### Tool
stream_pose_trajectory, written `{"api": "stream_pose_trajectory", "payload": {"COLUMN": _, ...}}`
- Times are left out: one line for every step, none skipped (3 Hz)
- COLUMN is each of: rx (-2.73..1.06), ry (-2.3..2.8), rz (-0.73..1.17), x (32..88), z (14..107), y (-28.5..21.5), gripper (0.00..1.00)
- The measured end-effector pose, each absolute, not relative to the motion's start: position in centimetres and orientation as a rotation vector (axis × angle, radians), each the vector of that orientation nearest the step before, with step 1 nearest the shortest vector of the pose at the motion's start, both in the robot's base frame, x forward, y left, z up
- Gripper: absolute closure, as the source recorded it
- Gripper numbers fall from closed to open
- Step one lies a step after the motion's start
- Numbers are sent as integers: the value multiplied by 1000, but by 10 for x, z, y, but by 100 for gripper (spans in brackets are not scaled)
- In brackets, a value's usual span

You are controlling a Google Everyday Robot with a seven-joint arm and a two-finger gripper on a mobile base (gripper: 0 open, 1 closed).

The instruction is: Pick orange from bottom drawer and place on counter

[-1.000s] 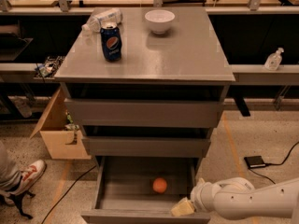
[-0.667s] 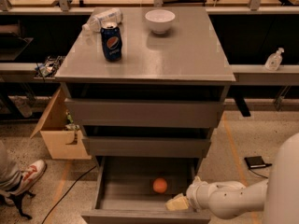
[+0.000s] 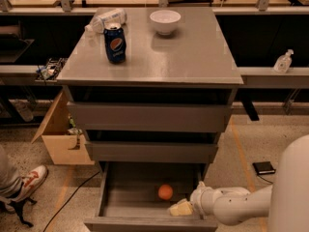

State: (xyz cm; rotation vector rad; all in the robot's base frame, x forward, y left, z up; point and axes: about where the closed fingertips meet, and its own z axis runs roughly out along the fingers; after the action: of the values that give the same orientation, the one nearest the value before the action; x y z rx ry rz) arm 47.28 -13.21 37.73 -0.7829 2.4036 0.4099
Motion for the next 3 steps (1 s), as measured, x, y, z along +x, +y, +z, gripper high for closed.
{"api": "stream_pose_trajectory", "payload": {"rx": -764, "ry": 2380, "rz": 466, "x": 484, "z": 351, "y": -116, "gripper": 0}}
{"api": "stream_pose_trajectory", "payload": {"rx": -730, "ry": 2352, "rz": 497, "x": 500, "z": 324, "y": -105, "gripper": 0}}
{"api": "stream_pose_trajectory", "payload": {"rx": -688, "ry": 2332, "rz": 505, "x": 519, "z": 296, "y": -98, "gripper": 0}}
